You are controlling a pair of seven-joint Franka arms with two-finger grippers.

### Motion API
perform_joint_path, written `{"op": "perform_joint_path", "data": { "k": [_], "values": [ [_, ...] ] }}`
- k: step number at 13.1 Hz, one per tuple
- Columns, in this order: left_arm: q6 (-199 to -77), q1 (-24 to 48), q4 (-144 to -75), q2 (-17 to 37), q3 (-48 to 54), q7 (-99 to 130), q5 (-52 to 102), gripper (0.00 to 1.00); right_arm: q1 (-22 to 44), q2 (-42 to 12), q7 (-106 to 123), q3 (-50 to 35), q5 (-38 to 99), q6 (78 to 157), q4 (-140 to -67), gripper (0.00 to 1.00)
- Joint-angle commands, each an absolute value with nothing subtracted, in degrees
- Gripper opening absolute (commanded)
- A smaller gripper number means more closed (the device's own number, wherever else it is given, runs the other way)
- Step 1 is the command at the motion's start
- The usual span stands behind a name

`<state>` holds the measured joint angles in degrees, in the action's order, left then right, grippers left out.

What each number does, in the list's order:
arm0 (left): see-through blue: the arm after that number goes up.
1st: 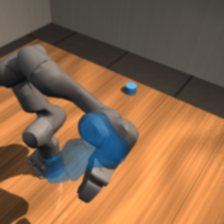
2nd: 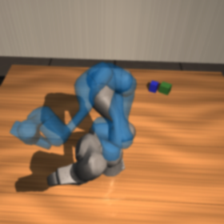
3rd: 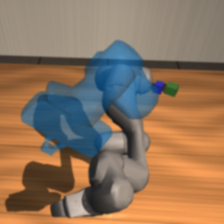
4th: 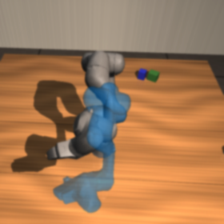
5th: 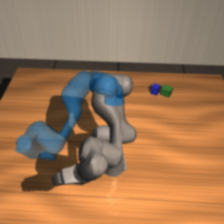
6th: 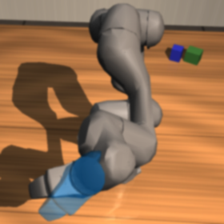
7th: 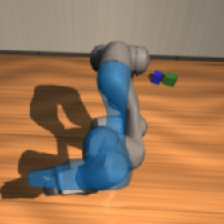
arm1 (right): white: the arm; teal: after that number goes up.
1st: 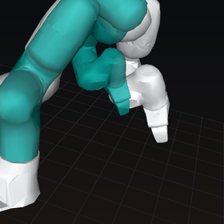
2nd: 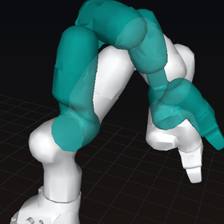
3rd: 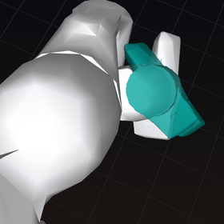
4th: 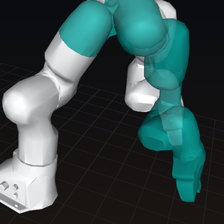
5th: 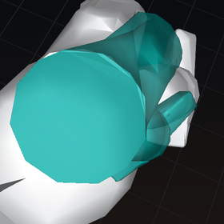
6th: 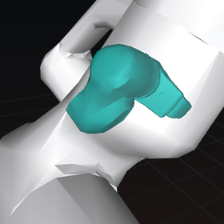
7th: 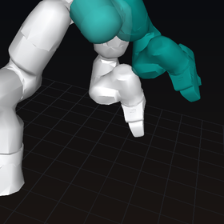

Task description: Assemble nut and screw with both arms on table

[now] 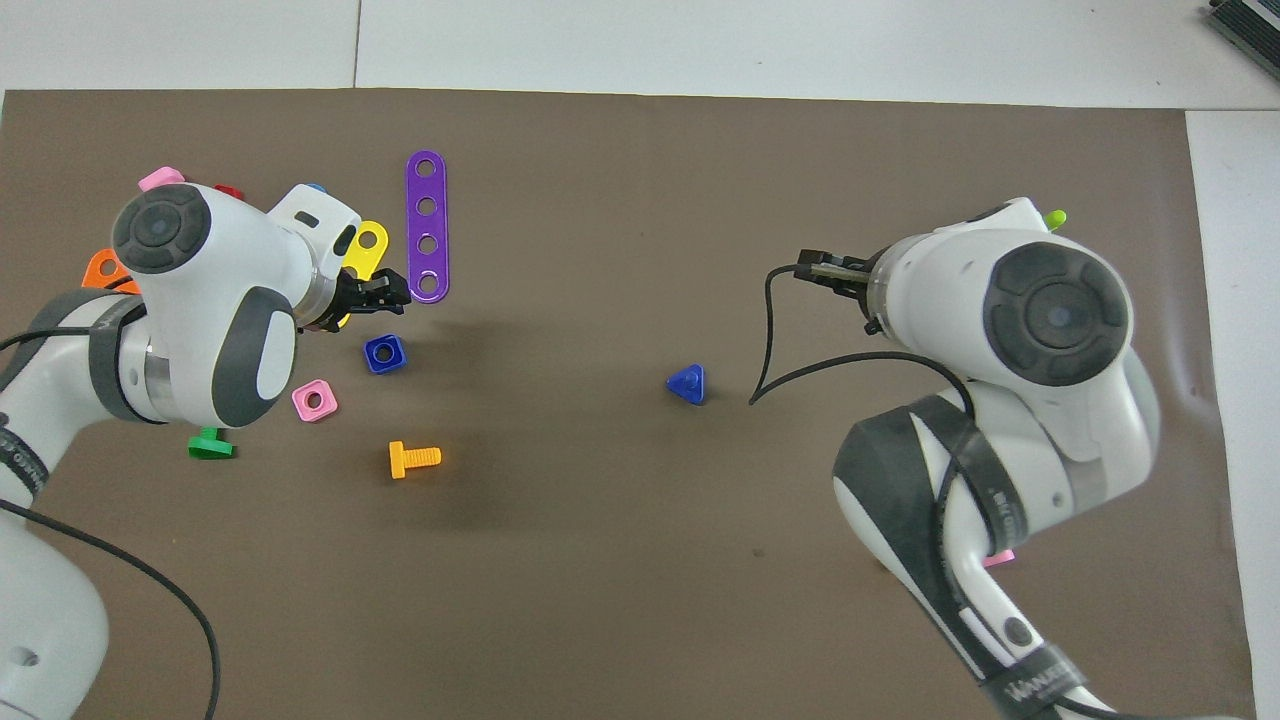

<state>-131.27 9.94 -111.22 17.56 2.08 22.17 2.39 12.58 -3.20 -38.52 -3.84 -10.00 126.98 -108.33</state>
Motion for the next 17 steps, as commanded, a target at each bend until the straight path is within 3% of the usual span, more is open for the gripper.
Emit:
{"op": "perform_joint_path", "data": {
  "k": [1, 4, 7, 8, 10, 13, 17],
  "values": [
    [-133.4, 10.9, -115.0, 17.2, 1.1, 22.6, 3.0, 0.79, 7.8, -1.1, -29.4, -4.3, -4.9, 121.8, -106.8, 1.00],
    [-133.6, 11.2, -116.6, 17.0, 1.1, 22.9, 3.0, 0.74, 3.8, -1.0, -18.3, -4.3, -2.6, 113.4, -101.6, 1.00],
    [-133.8, 12.0, -118.0, 17.0, 1.0, 23.9, 3.0, 0.60, 2.7, -0.8, -12.4, -4.1, -2.3, 105.5, -97.6, 1.00],
    [-133.7, 12.1, -118.4, 16.9, 1.0, 23.8, 2.8, 0.48, 2.6, -0.9, -12.4, -4.1, -1.3, 103.1, -95.7, 1.00],
    [-132.9, 12.1, -117.5, 17.0, 1.0, 23.6, 2.4, 0.00, 1.2, -1.3, -9.6, -4.0, -0.1, 99.9, -92.7, 1.00],
    [-133.0, 13.4, -113.5, 17.8, 1.1, 23.7, 2.3, 0.00, 0.4, -1.4, -7.1, -4.0, 0.0, 96.8, -90.0, 1.00],
    [-131.1, 22.5, -104.3, 20.6, 1.1, 28.7, 2.5, 0.00, 0.4, -0.5, -7.0, -4.0, -0.1, 95.1, -90.4, 1.00]
  ]
}}
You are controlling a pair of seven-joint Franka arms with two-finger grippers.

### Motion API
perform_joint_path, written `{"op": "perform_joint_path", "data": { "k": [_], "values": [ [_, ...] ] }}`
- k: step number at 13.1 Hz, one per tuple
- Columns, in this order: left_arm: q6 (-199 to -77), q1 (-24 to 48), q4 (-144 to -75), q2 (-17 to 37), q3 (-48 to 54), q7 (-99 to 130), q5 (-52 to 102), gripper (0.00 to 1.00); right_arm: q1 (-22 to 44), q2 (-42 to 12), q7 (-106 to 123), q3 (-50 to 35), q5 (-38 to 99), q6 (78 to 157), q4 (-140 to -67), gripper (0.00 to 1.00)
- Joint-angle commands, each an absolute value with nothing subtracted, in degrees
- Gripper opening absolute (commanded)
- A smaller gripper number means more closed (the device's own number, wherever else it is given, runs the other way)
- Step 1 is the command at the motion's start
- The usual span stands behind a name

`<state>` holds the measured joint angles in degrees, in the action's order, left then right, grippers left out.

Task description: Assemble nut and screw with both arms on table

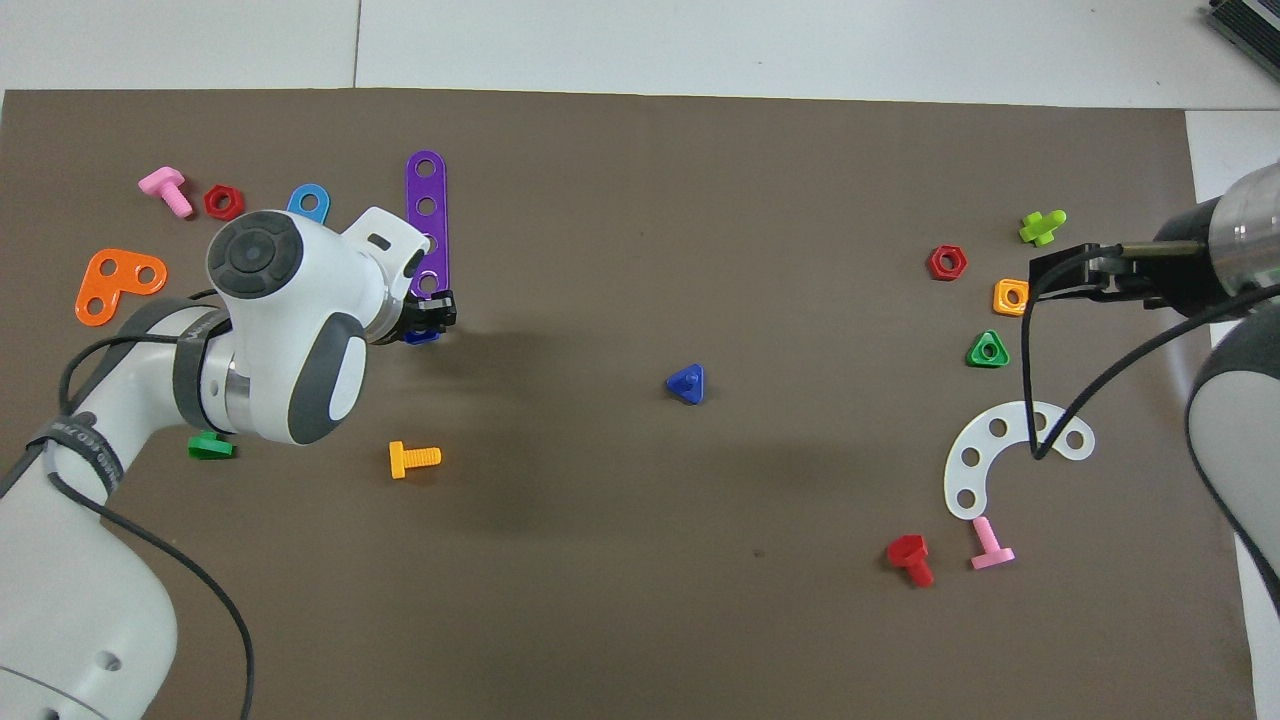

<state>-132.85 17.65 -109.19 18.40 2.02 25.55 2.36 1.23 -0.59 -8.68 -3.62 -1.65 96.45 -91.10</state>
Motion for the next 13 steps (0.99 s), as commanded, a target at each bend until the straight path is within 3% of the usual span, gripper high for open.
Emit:
{"op": "perform_joint_path", "data": {
  "k": [1, 7, 13],
  "values": [
    [-129.4, 25.3, -102.5, 21.2, 1.1, 30.2, 2.7, 0.00, 0.4, -0.4, -6.3, -4.0, -0.1, 95.0, -90.6, 1.00],
    [-127.9, 38.7, -91.0, 27.7, 1.1, 37.7, 6.5, 0.00, 0.3, 0.4, -5.7, -4.0, -0.1, 95.1, -92.2, 1.00],
    [-128.1, 41.8, -91.5, 28.2, 1.2, 38.3, 6.2, 0.00, 0.5, 0.4, -5.6, -4.1, 0.0, 95.5, -92.2, 1.00]
  ]
}}
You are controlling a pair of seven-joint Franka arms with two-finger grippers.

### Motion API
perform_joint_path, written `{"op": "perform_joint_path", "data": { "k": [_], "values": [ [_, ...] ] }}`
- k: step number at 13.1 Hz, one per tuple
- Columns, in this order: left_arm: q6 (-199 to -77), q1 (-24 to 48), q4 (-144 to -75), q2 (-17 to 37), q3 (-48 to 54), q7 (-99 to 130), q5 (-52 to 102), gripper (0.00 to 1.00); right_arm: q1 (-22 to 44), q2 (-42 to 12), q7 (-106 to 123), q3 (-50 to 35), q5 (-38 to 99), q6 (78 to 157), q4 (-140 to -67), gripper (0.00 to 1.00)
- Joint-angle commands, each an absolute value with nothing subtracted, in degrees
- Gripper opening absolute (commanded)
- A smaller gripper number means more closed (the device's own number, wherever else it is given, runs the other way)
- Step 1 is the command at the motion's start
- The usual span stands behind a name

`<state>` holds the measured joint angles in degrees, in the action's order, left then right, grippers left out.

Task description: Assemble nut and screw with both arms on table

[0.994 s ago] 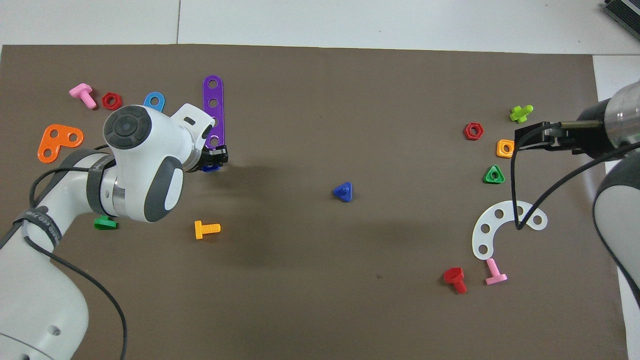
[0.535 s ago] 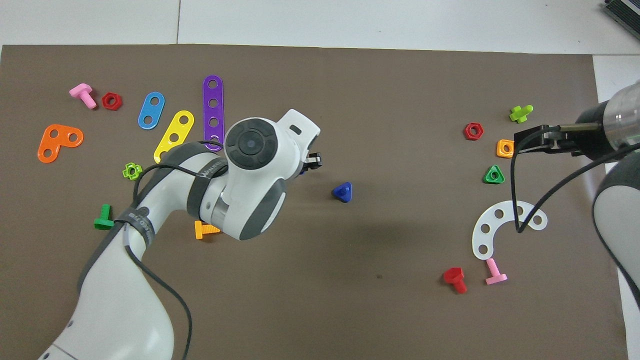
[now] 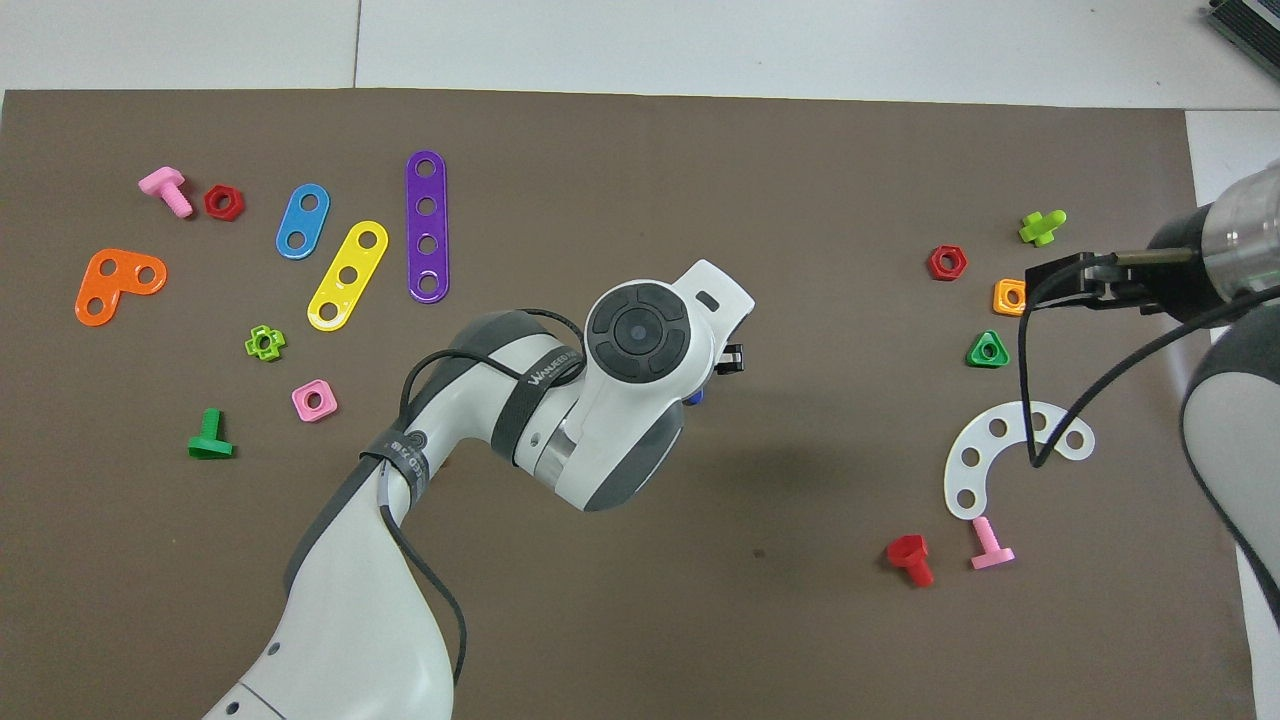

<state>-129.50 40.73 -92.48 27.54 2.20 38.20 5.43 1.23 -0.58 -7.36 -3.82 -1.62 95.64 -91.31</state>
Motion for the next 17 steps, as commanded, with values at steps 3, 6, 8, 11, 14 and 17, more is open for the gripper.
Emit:
{"op": "perform_joint_path", "data": {
  "k": [3, 6, 8, 11, 14, 17],
  "values": [
    [-128.7, 43.0, -92.8, 28.2, 1.2, 39.1, 6.4, 0.00, 0.6, 0.4, -5.6, -4.2, 0.0, 95.3, -92.3, 1.00],
    [-131.9, 43.5, -95.1, 28.2, 1.1, 39.5, 6.2, 0.00, 0.7, 0.7, -5.6, -4.3, 0.1, 92.7, -92.4, 1.00],
    [-133.7, 43.8, -96.6, 28.6, 1.1, 39.5, 6.2, 0.00, 1.0, 1.1, -5.7, -4.6, 0.1, 91.7, -92.4, 1.00],
    [-133.8, 44.2, -96.2, 31.5, 1.0, 39.5, 5.3, 0.00, 0.9, 1.1, -5.5, -4.6, 0.1, 91.8, -92.5, 1.00],
    [-133.2, 43.7, -94.4, 31.7, 0.8, 39.5, 5.4, 0.63, 0.9, 1.1, -5.5, -4.6, 0.1, 92.2, -92.5, 1.00],
    [-131.3, 42.5, -92.7, 31.6, 0.4, 39.3, 5.3, 1.00, 0.9, 1.1, -5.6, -4.6, 0.1, 92.5, -92.5, 1.00]
  ]
}}
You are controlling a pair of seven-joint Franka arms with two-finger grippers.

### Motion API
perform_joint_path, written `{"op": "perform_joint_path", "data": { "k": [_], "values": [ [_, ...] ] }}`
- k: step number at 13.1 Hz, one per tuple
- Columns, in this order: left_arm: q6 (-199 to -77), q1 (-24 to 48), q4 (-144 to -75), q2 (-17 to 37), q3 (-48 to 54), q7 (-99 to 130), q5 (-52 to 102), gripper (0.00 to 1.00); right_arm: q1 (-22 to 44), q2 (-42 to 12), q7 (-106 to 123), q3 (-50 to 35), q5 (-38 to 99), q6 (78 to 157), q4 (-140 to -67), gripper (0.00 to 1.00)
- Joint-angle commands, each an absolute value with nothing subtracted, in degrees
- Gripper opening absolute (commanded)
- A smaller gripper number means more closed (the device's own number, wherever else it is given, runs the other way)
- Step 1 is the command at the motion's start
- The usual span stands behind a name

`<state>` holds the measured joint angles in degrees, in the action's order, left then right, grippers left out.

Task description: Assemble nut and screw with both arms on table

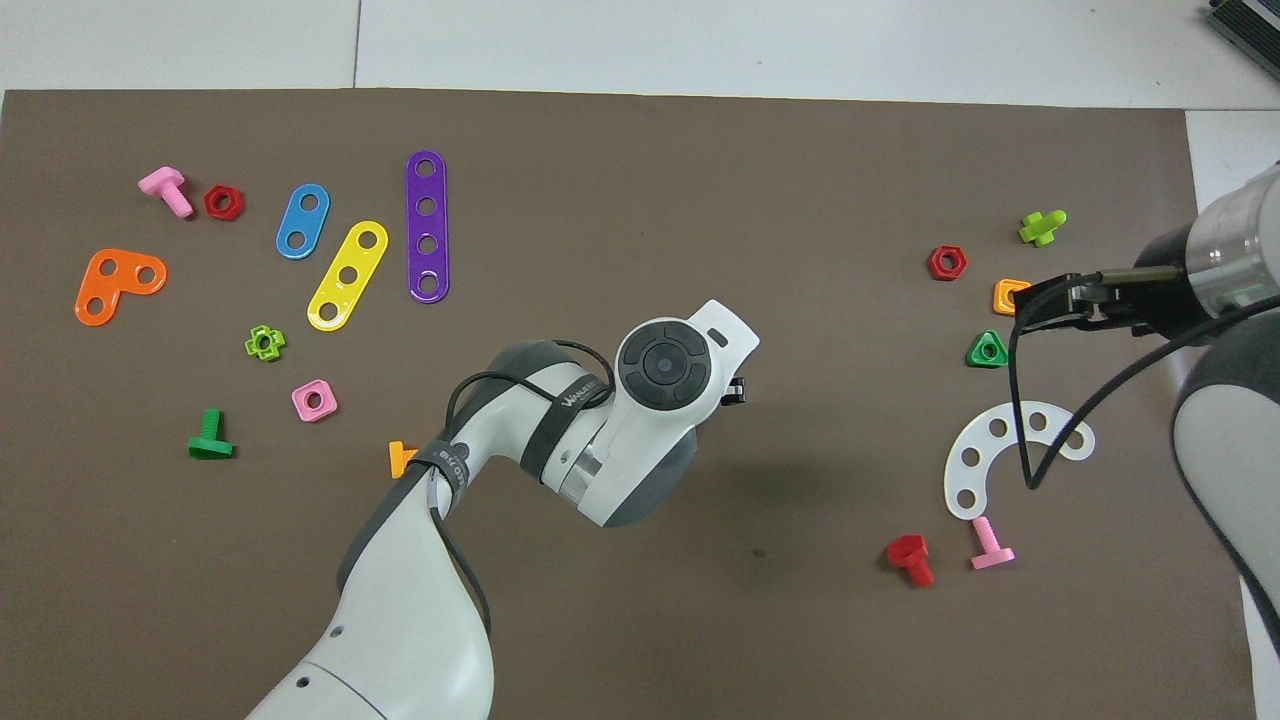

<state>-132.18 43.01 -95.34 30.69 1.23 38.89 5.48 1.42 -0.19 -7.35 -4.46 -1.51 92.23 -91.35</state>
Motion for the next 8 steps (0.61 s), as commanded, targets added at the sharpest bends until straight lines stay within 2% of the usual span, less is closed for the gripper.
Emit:
{"op": "perform_joint_path", "data": {
  "k": [1, 5, 6, 8],
  "values": [
    [-128.4, 41.1, -90.4, 31.3, 0.1, 39.1, 5.4, 1.00, 0.8, 1.1, -5.6, -4.6, 0.1, 92.5, -92.5, 1.00],
    [-107.5, 32.1, -79.1, 29.4, -0.3, 38.7, 5.1, 1.00, 0.5, 1.1, -5.6, -4.6, 0.1, 92.5, -92.5, 1.00],
    [-106.0, 28.9, -79.3, 26.0, 0.1, 38.3, 5.0, 1.00, 0.5, 1.1, -5.6, -4.6, 0.1, 92.5, -92.5, 1.00],
    [-101.4, 23.1, -84.8, 19.0, -0.7, 37.9, 3.6, 1.00, 0.4, 1.0, -5.6, -4.6, 0.1, 92.5, -92.4, 1.00]
  ]
}}
